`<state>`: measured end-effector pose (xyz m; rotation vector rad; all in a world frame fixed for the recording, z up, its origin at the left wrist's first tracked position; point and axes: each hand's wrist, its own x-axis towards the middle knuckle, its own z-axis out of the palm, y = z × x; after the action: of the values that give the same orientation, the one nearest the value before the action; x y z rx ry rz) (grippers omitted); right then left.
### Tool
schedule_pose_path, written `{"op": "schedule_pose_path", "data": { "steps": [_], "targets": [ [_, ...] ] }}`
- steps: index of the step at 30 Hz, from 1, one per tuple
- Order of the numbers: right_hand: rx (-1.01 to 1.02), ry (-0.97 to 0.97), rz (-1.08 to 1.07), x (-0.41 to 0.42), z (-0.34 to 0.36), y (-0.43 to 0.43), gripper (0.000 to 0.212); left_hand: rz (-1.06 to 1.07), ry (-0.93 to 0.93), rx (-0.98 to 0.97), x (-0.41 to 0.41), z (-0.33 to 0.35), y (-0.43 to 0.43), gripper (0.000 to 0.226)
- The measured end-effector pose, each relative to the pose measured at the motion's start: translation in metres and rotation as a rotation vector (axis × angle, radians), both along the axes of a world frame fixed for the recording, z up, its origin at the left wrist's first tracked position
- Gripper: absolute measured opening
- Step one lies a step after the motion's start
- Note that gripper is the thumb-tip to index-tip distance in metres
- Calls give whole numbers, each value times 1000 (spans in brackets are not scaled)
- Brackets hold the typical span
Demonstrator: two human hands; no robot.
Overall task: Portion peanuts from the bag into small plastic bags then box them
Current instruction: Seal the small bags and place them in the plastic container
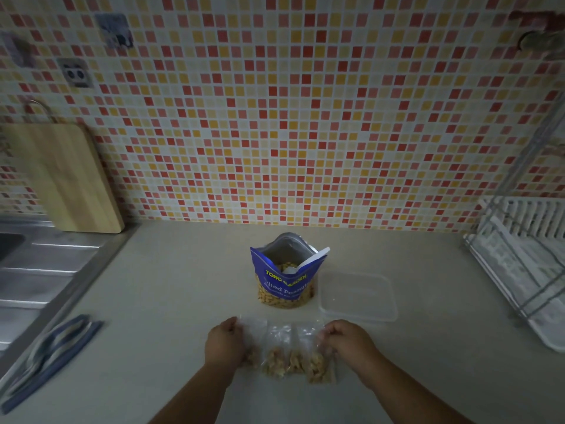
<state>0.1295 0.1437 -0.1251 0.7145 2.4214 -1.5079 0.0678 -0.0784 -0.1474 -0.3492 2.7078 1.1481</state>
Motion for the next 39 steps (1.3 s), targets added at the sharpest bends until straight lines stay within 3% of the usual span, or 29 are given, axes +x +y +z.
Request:
{"op": "schedule_pose_path", "data": {
  "steps": [2,3,5,8,12,17,23,27,32,39],
  "targets": [
    [-117,6,-8,0,8,-1,18,-79,43,-151,-1,3,2,53],
    [-170,13,-7,-1,12,-1,19,-85,121,-166,-1,5,4,50],
    [-267,44,0,-3,22,-4,21,-128,195,89,4,18,9,42],
    [-356,96,12,-4,38,-12,21,-310,-86,605,16,43,25,23],
    [-385,157,36,-2,52,-20,21,-245,-32,742,18,57,37,5],
    [-154,287,86,-1,59,-22,12,-327,54,652,15,68,39,11],
    [220,361,228,-9,63,-26,21,-366,211,531,18,72,44,20],
    [338,413,290,-11,68,-26,8,-380,279,503,19,74,45,35],
    [537,483,385,-13,66,-24,15,-409,385,429,23,79,48,35],
    [615,498,417,-12,67,-14,16,-341,394,437,22,86,44,35]
  ]
}}
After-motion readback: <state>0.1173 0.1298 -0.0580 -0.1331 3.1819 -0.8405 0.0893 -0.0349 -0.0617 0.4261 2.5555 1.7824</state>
